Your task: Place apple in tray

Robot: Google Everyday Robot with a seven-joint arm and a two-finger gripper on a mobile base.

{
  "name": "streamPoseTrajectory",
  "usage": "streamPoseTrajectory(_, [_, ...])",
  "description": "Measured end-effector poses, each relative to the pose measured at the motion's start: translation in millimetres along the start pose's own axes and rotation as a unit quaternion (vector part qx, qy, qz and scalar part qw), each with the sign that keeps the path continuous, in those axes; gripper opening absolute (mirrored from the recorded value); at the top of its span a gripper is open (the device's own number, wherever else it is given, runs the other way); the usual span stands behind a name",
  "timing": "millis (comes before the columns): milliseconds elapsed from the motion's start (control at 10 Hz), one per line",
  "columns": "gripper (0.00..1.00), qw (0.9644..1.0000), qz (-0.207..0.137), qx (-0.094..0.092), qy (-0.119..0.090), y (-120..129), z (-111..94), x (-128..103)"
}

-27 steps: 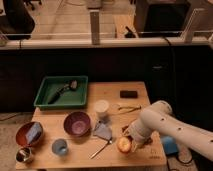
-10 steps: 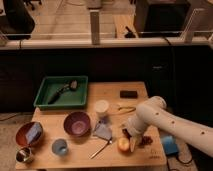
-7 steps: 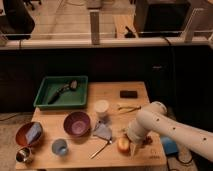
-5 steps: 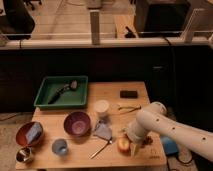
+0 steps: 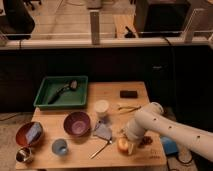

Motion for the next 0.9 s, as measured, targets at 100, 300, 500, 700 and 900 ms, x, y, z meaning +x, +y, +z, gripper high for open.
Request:
streamPoseTrajectory(100, [0.45, 1.0000, 0.001, -0.002, -0.001, -1.3, 3.5, 2.0])
streamPoseTrajectory(300, [0.30, 1.0000, 0.003, -0.005, -0.002, -3.0, 9.5, 5.8])
streamPoseTrajectory(500, [0.29, 1.0000, 0.003, -0.007, -0.001, -1.9, 9.3, 6.5])
streamPoseTrajectory(700, [0.22, 1.0000, 0.003, -0.005, 0.000, -1.9, 7.4, 6.3])
streamPoseTrajectory(900, [0.14, 0.9999, -0.006, 0.014, -0.005, -0.3, -12.2, 0.1])
